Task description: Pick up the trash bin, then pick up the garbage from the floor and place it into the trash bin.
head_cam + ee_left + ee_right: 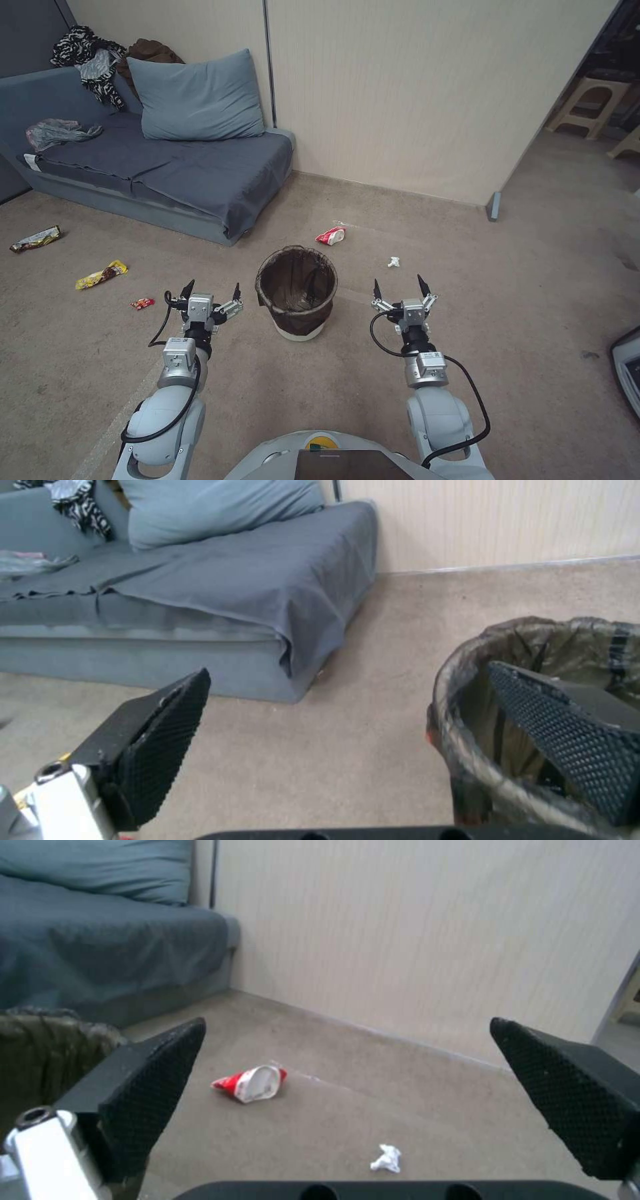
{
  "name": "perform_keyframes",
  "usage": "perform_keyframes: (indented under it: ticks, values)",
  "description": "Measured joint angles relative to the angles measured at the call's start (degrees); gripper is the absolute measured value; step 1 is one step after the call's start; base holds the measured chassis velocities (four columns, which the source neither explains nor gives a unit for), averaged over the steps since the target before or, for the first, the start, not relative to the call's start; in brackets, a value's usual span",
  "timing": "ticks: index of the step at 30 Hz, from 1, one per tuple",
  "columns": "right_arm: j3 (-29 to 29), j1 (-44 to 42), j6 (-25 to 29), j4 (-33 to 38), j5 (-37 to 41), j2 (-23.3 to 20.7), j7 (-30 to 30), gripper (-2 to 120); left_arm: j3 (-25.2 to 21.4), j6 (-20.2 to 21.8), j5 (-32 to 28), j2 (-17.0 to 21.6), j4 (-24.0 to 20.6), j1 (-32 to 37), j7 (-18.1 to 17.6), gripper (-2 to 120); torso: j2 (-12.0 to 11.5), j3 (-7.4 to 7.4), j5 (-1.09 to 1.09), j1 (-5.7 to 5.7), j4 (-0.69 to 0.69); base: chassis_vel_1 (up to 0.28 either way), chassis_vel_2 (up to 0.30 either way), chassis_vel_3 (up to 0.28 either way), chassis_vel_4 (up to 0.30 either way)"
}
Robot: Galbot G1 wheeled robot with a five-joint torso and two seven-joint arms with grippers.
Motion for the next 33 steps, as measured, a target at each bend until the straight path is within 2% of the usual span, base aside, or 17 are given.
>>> perform_keyframes:
  ticks: [33]
  values:
    - [0.09,0.05,0.30,-0.30,-0.16,0.00,0.17,100,0.26,0.02,0.20,-0.04,0.10,-0.07,0.03,100,0.00,0.00,0.00,0.00,0.00,-0.066,0.077,0.071,-0.070]
